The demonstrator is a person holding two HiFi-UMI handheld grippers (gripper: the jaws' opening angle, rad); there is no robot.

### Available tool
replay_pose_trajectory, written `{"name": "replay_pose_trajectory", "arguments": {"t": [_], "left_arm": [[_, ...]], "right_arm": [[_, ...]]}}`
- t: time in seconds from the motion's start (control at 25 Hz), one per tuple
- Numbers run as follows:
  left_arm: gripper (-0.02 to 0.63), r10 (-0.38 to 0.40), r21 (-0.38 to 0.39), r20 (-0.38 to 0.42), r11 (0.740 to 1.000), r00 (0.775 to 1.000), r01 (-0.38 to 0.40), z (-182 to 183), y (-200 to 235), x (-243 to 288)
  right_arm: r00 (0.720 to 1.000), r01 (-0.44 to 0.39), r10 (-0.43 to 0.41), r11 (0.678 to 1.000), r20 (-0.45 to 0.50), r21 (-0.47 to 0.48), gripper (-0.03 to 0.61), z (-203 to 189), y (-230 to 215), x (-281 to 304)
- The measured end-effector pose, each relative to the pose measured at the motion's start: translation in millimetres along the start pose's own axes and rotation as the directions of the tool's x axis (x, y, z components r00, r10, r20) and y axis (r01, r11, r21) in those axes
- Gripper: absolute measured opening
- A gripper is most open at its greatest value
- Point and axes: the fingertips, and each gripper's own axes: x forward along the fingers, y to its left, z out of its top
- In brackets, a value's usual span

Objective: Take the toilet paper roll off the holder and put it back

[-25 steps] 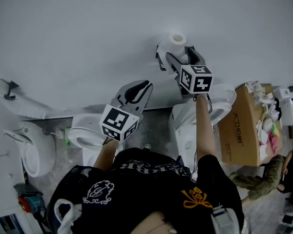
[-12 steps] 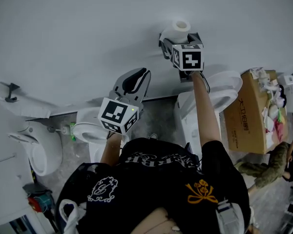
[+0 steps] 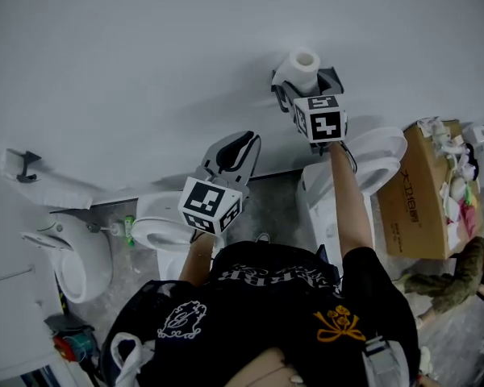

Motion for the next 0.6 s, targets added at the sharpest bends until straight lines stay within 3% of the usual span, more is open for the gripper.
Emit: {"name": "replay_pose_trajectory", "arguments": {"t": [0.6], "left_arm": [[0.04, 0.028, 0.001, -0.041, 1.0, 0.999, -0.028, -12.8, -25.6, -26.9]], "right_arm": [[0.987, -0.12, 0.114, 0.992, 0.114, 0.046, 0.321, 7.5, 31.2, -82.5]]}}
